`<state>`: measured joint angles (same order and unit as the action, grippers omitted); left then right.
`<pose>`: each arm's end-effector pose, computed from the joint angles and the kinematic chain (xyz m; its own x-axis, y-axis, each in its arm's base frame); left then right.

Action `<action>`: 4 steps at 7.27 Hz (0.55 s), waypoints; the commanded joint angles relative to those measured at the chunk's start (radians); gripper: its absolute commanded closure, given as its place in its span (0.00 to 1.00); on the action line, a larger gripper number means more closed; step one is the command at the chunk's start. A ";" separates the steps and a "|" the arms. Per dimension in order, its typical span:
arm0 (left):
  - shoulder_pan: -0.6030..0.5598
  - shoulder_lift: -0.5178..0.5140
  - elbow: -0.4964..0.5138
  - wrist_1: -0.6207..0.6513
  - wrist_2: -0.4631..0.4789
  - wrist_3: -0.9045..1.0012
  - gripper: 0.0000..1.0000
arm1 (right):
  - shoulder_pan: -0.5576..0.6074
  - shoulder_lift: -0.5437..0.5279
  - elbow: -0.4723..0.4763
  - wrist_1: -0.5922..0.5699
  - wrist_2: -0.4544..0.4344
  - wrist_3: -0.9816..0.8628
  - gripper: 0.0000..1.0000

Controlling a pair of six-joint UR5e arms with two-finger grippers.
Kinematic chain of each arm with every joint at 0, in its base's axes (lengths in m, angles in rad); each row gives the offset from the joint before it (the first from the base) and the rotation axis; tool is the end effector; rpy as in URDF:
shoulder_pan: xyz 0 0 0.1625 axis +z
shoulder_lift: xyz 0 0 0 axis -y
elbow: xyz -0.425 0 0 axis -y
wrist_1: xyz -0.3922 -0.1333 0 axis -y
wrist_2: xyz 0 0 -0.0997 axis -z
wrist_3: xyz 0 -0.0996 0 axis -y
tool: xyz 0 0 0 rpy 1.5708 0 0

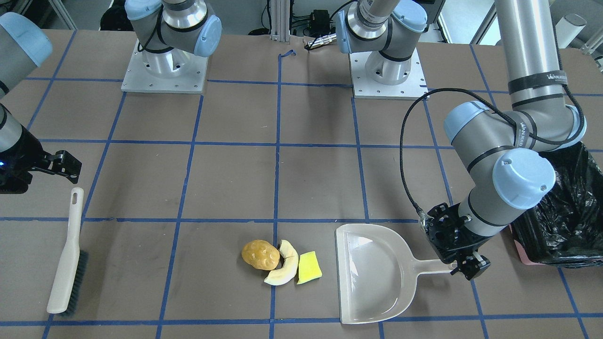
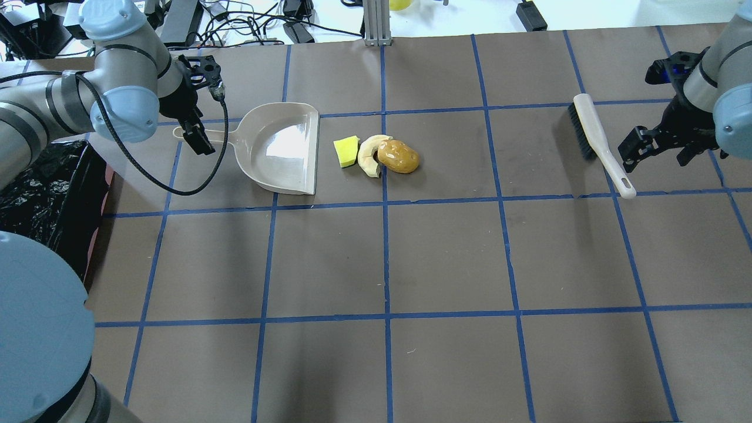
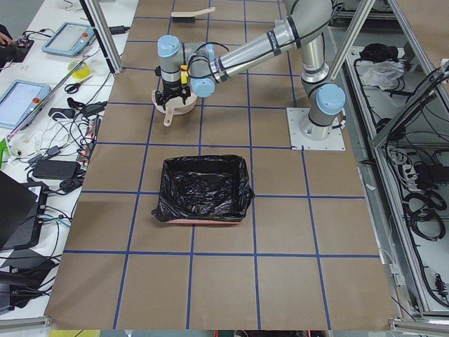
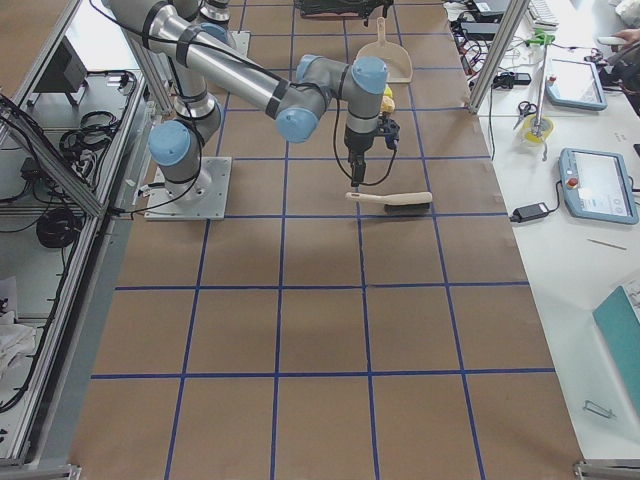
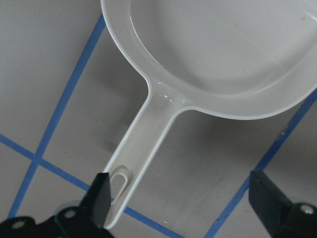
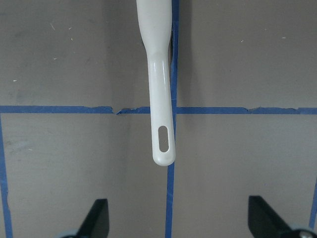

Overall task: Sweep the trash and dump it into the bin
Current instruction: 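Close the right gripper on the white brush handle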

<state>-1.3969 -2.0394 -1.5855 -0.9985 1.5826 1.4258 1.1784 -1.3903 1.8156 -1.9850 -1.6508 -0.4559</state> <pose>-0.0181 -0.6605 0.2691 -0.3128 0.9456 -0.0896 0.9494 0.3140 -0.0012 -0.0877 -0.5396 0.3184 -0.9956 -0.0653 0.0669 -0.0623 0.9970 0.0451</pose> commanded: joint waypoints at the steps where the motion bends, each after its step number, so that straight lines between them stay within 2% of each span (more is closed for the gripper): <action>1: 0.001 -0.047 0.018 0.015 0.000 0.183 0.00 | -0.002 0.068 0.002 -0.070 -0.001 -0.078 0.01; 4: 0.001 -0.067 0.021 0.018 0.005 0.254 0.02 | 0.000 0.129 0.004 -0.097 0.031 -0.072 0.01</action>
<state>-1.3960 -2.0960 -1.5657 -0.9822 1.5882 1.6543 1.1774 -1.2869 1.8190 -2.0690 -1.6306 -0.5306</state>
